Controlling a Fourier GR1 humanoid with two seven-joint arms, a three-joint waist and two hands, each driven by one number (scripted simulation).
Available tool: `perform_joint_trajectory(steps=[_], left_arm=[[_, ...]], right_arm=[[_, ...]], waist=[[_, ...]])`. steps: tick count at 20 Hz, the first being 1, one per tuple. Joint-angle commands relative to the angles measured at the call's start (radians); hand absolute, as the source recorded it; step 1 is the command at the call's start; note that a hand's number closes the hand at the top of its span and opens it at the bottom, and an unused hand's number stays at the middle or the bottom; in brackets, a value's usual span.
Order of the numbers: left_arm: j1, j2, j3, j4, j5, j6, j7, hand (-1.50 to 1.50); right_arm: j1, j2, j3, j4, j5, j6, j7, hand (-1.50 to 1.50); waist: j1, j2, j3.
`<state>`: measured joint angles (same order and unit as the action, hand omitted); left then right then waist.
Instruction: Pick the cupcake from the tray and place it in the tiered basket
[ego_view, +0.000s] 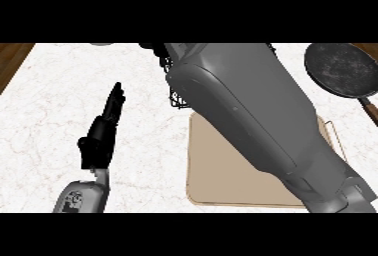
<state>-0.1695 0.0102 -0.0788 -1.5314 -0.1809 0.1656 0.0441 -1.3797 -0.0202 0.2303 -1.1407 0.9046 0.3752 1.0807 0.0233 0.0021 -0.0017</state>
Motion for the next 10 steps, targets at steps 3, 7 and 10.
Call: perform_joint_trajectory(steps=[3, 7, 10], left_arm=[[-0.001, -0.007, -0.007, -0.018, -0.002, 0.010, 0.022, 0.00], [0.010, 0.026, 0.031, 0.010, 0.019, -0.012, -0.045, 0.00], [-0.042, 0.016, 0.021, 0.014, 0.027, -0.028, 0.014, 0.00]], right_arm=[[-0.023, -0.017, -0.037, 0.205, 0.091, -0.108, -0.038, 1.50], [-0.034, -0.048, -0.062, 0.276, 0.127, -0.126, -0.098, 1.50], [-0.042, -0.039, -0.094, 0.337, 0.135, -0.162, -0.121, 1.50]], waist=[[-0.002, 0.003, 0.001], [-0.004, 0.004, 0.000], [-0.007, 0.004, 0.001]])
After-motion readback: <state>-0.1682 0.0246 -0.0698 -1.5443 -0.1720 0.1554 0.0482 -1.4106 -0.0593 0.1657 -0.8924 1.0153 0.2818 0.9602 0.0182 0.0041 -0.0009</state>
